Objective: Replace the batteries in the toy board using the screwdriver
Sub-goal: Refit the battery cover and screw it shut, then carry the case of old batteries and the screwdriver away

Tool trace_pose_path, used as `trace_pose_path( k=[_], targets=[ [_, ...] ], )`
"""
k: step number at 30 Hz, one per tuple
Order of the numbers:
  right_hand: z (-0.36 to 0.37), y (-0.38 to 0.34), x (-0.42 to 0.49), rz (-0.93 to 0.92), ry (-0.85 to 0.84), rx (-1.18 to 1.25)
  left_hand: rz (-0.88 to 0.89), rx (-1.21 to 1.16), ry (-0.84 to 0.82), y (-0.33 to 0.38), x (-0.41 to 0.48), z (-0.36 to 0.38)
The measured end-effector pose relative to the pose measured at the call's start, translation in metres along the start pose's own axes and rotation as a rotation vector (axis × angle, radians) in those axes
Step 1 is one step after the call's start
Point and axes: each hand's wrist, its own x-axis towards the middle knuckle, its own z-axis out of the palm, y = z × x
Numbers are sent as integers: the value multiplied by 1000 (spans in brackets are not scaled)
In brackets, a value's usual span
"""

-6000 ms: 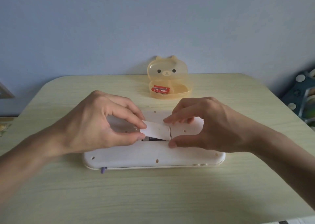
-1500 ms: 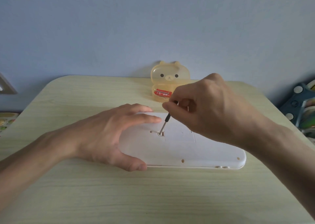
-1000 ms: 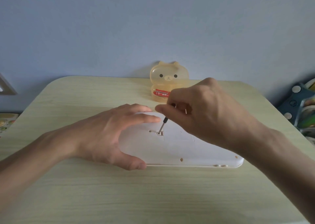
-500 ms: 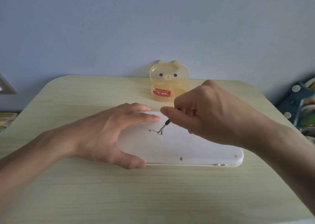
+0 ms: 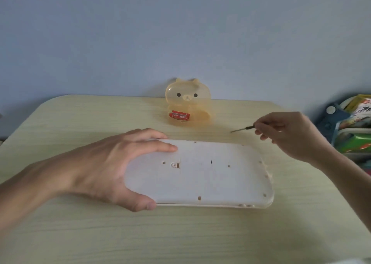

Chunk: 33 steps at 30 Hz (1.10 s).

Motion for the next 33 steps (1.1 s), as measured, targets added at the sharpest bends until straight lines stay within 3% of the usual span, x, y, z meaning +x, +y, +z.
trace_pose_path(
  k=[3,9,13,17,23,26,33],
  targets=[
    [5,15,-2,13,-38,-97,14,1,-4,6,0,0],
    [12,17,-3,-3,-93,-63,45,12,1,12,0,-2],
    [8,18,7,4,-142,-91,52,-115,1,9,7,-14],
    [7,1,29,-40,-138,-91,-134,-352,186,-4,43,-37],
    [51,-36,74,-70,-118,23,-347,-369,387,-64,115,-39],
    [68,-44,99,-21,-106,58,-436,-507,446,-82,139,-30],
    [85,-45,110,-34,-143,189,-427,-740,528,-79,155,-21]
  ],
)
